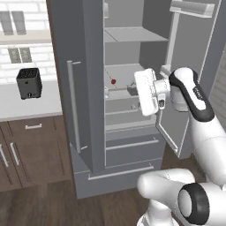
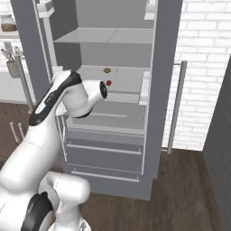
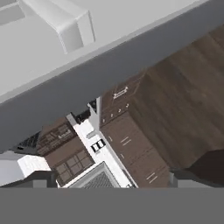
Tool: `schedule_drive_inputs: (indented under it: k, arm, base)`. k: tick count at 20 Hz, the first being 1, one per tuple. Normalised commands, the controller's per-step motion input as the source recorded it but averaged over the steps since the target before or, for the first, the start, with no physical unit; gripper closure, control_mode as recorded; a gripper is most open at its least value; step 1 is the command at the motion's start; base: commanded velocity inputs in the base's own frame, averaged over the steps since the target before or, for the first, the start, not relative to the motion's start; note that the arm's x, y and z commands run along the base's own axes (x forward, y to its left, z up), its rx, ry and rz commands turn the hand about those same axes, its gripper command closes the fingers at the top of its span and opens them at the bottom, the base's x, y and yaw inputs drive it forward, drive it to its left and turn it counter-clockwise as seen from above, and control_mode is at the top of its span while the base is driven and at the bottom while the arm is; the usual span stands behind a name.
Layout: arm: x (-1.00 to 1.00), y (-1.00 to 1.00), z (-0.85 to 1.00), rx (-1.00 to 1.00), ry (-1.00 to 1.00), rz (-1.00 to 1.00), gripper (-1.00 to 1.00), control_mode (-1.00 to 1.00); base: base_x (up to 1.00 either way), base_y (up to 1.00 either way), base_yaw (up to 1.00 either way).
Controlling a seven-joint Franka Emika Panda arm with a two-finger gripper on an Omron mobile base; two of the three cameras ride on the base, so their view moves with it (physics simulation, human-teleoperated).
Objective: Take the strawberry from the fridge and place it on top of the pancake, located on the dining counter.
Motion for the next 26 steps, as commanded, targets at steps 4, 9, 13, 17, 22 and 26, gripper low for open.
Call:
schedule_drive_inputs:
  k: [4, 9, 13, 17, 22, 26]
  arm:
    - [0.90, -0.69, -0.07, 0.14, 0.00, 0.00, -1.00, -1.00]
    - [0.80, -0.01, -0.03, 0.06, -0.07, 0.00, -1.00, -1.00]
    - [0.76, 0.25, -0.35, 0.00, 0.00, 0.00, -1.00, -1.00]
    - [0.77, 0.15, -0.37, 0.00, -0.04, 0.00, -1.00, -1.00]
    - [0.66, 0.35, -0.27, 0.00, -0.07, 0.00, -1.00, -1.00]
    - [0.46, 0.59, -0.03, 0.00, -0.03, 0.02, -1.00, -1.00]
  base:
    - [0.00, 0.00, 0.00]
    - [0.00, 0.00, 0.00]
    - [0.00, 0.00, 0.00]
    - [0.00, 0.00, 0.00]
    - [0.00, 0.00, 0.00]
    - [0.00, 0.00, 0.00]
